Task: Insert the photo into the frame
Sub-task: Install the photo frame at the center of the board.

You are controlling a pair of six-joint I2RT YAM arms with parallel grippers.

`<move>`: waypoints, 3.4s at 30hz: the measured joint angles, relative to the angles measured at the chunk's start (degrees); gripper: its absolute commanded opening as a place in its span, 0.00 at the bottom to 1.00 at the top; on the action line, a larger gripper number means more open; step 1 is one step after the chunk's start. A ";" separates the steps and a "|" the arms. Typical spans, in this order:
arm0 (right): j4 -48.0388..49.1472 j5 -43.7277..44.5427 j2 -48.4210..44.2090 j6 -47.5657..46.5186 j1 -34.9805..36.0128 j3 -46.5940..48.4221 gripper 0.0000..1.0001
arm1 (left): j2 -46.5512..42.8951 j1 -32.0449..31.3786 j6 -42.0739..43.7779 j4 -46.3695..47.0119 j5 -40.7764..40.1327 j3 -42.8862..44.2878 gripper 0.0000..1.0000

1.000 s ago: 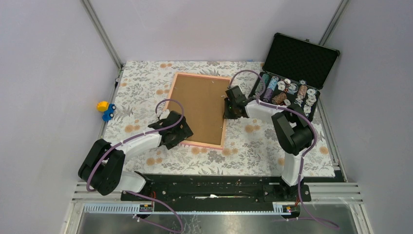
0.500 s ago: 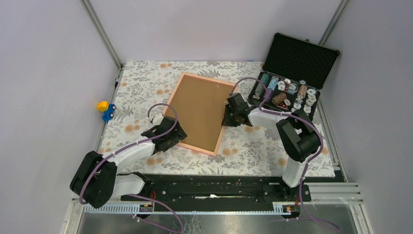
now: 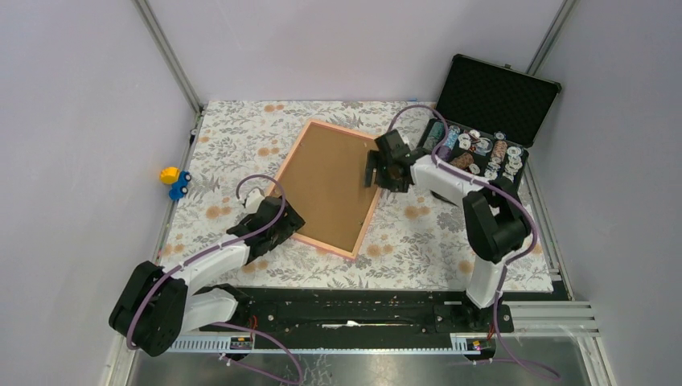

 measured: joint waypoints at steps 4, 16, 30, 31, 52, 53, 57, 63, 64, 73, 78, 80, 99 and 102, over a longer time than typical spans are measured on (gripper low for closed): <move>-0.59 1.18 5.46 0.28 -3.96 7.67 0.65 | -0.72 0.28 -0.44 0.98 0.04 -0.85 0.86; -4.52 2.25 16.70 -2.45 -6.82 20.11 0.81 | -1.14 0.83 -0.44 3.10 0.17 -1.86 0.85; -7.72 2.80 24.13 0.98 -7.50 27.74 0.68 | -1.75 0.85 -0.46 4.44 0.15 -2.73 0.86; -8.00 2.89 24.57 1.16 -7.50 28.44 0.67 | -1.81 0.87 -0.46 4.52 0.15 -2.84 0.86; -12.26 5.09 26.43 2.19 -7.72 31.76 0.35 | -1.88 0.92 -0.46 4.81 0.15 -2.99 0.85; -12.24 4.92 26.43 1.95 -7.76 31.76 0.34 | -1.88 0.92 -0.44 4.81 0.15 -2.99 0.85; -12.22 4.55 26.43 0.96 -7.78 31.76 0.29 | -1.88 0.92 -0.46 4.81 0.15 -2.99 0.85; -13.14 2.60 26.58 -3.23 -8.02 32.35 0.11 | -1.88 0.92 -0.44 4.81 0.15 -2.99 0.86; -13.92 2.32 26.82 -4.24 -8.07 32.92 0.07 | -1.88 0.92 -0.46 4.81 0.15 -2.99 0.86; -17.03 1.73 27.61 -12.92 -8.15 35.26 0.00 | -1.90 0.92 -0.44 4.81 0.17 -2.99 0.86; -19.47 1.70 28.96 -18.12 -8.13 37.97 0.00 | -1.95 0.92 -0.42 4.83 0.20 -2.99 0.87; -19.39 1.68 28.96 -19.26 -8.13 37.97 0.00 | -1.95 0.92 -0.39 4.85 0.22 -2.99 0.87; -1.07 -10.21 9.94 -11.26 -7.45 6.36 0.47 | -0.63 1.49 4.63 3.34 3.54 -0.79 0.98; 2.29 -11.93 9.88 -9.38 -6.60 3.91 0.44 | 0.59 2.95 5.44 0.61 3.69 1.68 0.98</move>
